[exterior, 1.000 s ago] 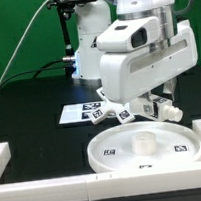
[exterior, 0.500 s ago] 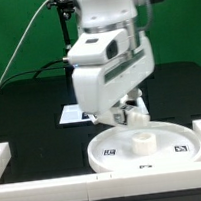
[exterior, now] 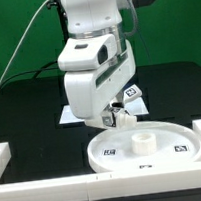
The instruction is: Assemble round table
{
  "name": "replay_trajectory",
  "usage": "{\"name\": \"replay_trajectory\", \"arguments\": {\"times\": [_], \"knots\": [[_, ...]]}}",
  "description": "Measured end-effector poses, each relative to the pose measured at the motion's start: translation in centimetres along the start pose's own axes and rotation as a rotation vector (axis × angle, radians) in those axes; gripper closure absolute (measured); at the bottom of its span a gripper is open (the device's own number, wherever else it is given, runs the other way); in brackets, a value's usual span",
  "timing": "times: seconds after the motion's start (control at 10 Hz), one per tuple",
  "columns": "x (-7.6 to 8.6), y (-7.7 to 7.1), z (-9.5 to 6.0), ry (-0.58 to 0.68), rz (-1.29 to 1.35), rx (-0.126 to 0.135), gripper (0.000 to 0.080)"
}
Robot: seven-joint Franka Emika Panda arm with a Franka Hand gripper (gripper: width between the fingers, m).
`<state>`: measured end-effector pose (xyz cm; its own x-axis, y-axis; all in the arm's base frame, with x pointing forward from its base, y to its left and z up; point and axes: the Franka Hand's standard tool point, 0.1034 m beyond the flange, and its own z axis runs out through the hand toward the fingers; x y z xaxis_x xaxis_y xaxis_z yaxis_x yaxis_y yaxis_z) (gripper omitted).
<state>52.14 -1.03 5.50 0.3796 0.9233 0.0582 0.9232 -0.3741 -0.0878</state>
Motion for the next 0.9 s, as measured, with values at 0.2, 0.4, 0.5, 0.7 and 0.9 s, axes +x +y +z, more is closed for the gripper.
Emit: {"name": "replay_trajectory", "arguments": {"times": [0.2,0.4,0.5,0.7,0.9], "knots": [[-3.5,-0.3,0.7,-0.025,-0.343,0.02,0.0479],[-6.3,0.1,0.8,-0.02,-0.559,0.051,0.0479],[-6.2,0.1,0.9,-0.028,-0.591,0.05,0.0479],[-6.7,0.2,0.9,-0.038,-0.743,0.056,0.0479],[-8.6,0.2,1.1,-0.045,-1.031,0.082,0.0479]]}}
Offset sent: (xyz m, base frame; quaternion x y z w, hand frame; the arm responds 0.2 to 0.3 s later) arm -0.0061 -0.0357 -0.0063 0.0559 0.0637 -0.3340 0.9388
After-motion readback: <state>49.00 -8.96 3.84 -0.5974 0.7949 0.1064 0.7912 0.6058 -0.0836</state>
